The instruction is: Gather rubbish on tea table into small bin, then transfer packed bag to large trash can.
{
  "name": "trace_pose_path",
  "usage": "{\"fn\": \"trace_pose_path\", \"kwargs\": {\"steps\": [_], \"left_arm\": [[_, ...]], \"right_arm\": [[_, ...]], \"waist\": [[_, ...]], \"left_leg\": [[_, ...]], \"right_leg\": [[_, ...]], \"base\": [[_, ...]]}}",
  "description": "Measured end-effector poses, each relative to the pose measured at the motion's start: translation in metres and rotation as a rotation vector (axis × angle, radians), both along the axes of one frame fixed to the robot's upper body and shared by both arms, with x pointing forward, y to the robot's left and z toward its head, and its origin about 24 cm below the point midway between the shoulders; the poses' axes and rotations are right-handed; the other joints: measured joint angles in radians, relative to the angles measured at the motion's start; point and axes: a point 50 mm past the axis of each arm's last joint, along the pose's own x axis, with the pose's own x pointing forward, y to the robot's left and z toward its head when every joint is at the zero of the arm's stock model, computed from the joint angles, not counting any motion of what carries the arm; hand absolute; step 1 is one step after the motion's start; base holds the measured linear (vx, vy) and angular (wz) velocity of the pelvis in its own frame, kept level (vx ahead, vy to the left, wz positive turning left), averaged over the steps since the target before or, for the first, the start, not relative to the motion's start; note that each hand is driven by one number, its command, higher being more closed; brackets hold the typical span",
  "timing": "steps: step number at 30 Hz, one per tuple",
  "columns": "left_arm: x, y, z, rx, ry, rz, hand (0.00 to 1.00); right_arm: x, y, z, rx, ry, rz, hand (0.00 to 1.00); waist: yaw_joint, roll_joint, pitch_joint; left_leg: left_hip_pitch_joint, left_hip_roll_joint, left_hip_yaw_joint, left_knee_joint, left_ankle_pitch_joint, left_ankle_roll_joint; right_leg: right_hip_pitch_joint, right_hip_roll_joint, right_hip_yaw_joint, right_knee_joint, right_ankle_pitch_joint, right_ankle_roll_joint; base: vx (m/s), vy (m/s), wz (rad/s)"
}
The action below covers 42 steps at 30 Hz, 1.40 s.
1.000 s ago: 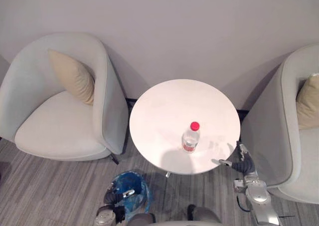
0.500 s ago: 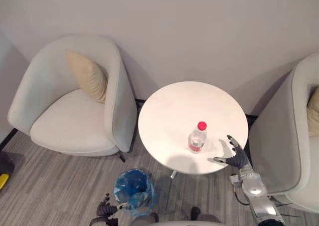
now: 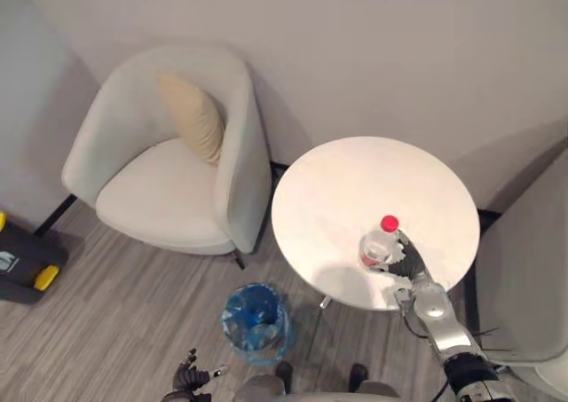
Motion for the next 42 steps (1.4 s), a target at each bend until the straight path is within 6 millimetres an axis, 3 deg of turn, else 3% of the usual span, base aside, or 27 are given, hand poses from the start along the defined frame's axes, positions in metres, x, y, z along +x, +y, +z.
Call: {"fn": "trace_pose_path", "kwargs": {"steps": [1, 2, 9, 12, 16, 24, 28, 31, 32, 33, 36, 38, 42], "left_arm": [[0.0, 0.0, 0.0, 0.0, 0.0, -0.001, 0.0], [0.0, -0.001, 0.0, -0.001, 0.001, -0.003, 0.0], [0.007, -0.008, 0.0, -0.025, -0.018, -0.012, 0.0], [0.008, -0.01, 0.0, -0.033, -0.022, -0.02, 0.0], [0.009, -0.013, -0.001, -0.039, -0.021, -0.027, 0.0], [0.012, -0.016, 0.0, -0.047, -0.031, -0.026, 0.0], [0.01, -0.017, -0.001, -0.054, -0.031, -0.01, 0.0], [0.01, -0.023, -0.001, -0.077, -0.039, 0.031, 0.0], [0.013, -0.024, 0.0, -0.08, -0.052, 0.043, 0.0], [0.015, -0.022, 0.002, -0.073, -0.064, 0.047, 0.0], [0.028, -0.028, 0.004, -0.08, -0.086, 0.008, 0.0], [0.029, -0.026, 0.003, -0.073, -0.077, -0.002, 0.0], [0.021, -0.02, 0.0, -0.028, -0.032, -0.048, 0.0]], "right_arm": [[0.006, 0.0, 0.003, -0.003, -0.011, -0.007, 0.0], [0.012, 0.001, 0.008, -0.001, -0.03, -0.012, 1.0], [0.047, 0.004, 0.044, 0.048, -0.16, -0.048, 1.0], [0.05, 0.002, 0.048, 0.075, -0.17, -0.059, 1.0], [0.049, 0.003, 0.051, 0.101, -0.188, -0.06, 1.0], [0.008, 0.0, 0.065, 0.13, -0.317, -0.042, 1.0], [-0.013, 0.014, 0.061, 0.198, -0.332, -0.025, 1.0], [-0.029, 0.028, 0.063, 0.253, -0.359, 0.008, 1.0], [-0.032, 0.033, 0.061, 0.274, -0.363, 0.008, 1.0], [-0.032, 0.036, 0.061, 0.288, -0.364, 0.004, 1.0], [-0.029, 0.033, 0.063, 0.275, -0.378, -0.009, 1.0], [-0.025, 0.032, 0.066, 0.261, -0.385, -0.006, 1.0], [-0.022, 0.037, 0.065, 0.23, -0.379, 0.017, 1.0]], "waist": [[0.001, 0.002, 0.01], [0.003, 0.005, 0.015], [0.032, 0.02, 0.055], [0.05, 0.022, 0.068], [0.052, 0.022, 0.071], [0.025, 0.022, 0.071], [0.026, 0.015, 0.068], [0.024, -0.011, 0.055], [0.021, -0.033, 0.05], [0.019, -0.049, 0.048], [0.003, -0.033, 0.035], [0.0, -0.032, 0.029], [0.0, -0.066, 0.022]], "left_leg": [[-0.003, -0.001, -0.003, 0.0, 0.002, 0.0], [-0.008, -0.001, -0.008, 0.0, 0.003, 0.0], [-0.049, -0.004, -0.045, 0.0, 0.02, -0.005], [-0.056, -0.004, -0.053, 0.0, 0.022, -0.007], [-0.061, -0.005, -0.057, 0.0, 0.022, -0.007], [-0.054, -0.02, -0.1, 0.02, 0.023, -0.007], [-0.049, -0.024, -0.128, 0.016, 0.025, -0.009], [-0.064, -0.048, -0.131, 0.015, 0.064, 0.011], [-0.081, -0.066, -0.058, 0.019, 0.111, 0.068], [-0.093, -0.069, 0.082, 0.026, 0.122, 0.107], [-0.155, 0.01, 0.477, 0.195, -0.008, 0.182], [-0.126, 0.006, 0.498, 0.163, -0.004, 0.137], [-0.084, -0.054, 0.458, 0.081, 0.021, 0.129]], "right_leg": [[0.0, -0.001, -0.004, -0.001, 0.001, 0.0], [-0.003, -0.001, -0.009, -0.003, 0.001, 0.0], [-0.025, -0.003, -0.046, -0.003, 0.002, -0.002], [-0.03, -0.002, -0.052, -0.003, 0.002, -0.003], [-0.032, -0.003, -0.055, -0.003, 0.002, -0.003], [-0.03, -0.02, -0.071, 0.071, -0.043, 0.002], [-0.035, -0.027, -0.075, 0.144, -0.105, 0.005], [-0.064, -0.073, -0.124, 0.243, -0.178, -0.006], [-0.065, -0.103, -0.146, 0.257, -0.197, -0.007], [-0.057, -0.122, -0.176, 0.248, -0.185, -0.027], [-0.033, -0.146, -0.326, 0.296, -0.202, -0.033], [-0.011, -0.137, -0.321, 0.313, -0.218, -0.01], [-0.007, -0.163, -0.267, 0.331, -0.232, 0.024]], "base": [[-0.02, -0.008, 0.19], [-0.01, -0.008, 0.15], [-0.01, -0.014, 0.15], [-0.02, -0.013, 0.08], [-0.01, -0.004, 0.03], [-0.01, -0.005, 0.16], [-0.08, -0.041, 0.22], [-0.05, -0.052, 0.7], [-0.03, 0.001, 1.11], [-0.03, 0.025, 1.15], [-0.02, 0.047, 1.32], [-0.04, 0.073, 0.82], [-0.04, 0.065, 0.31]]}}
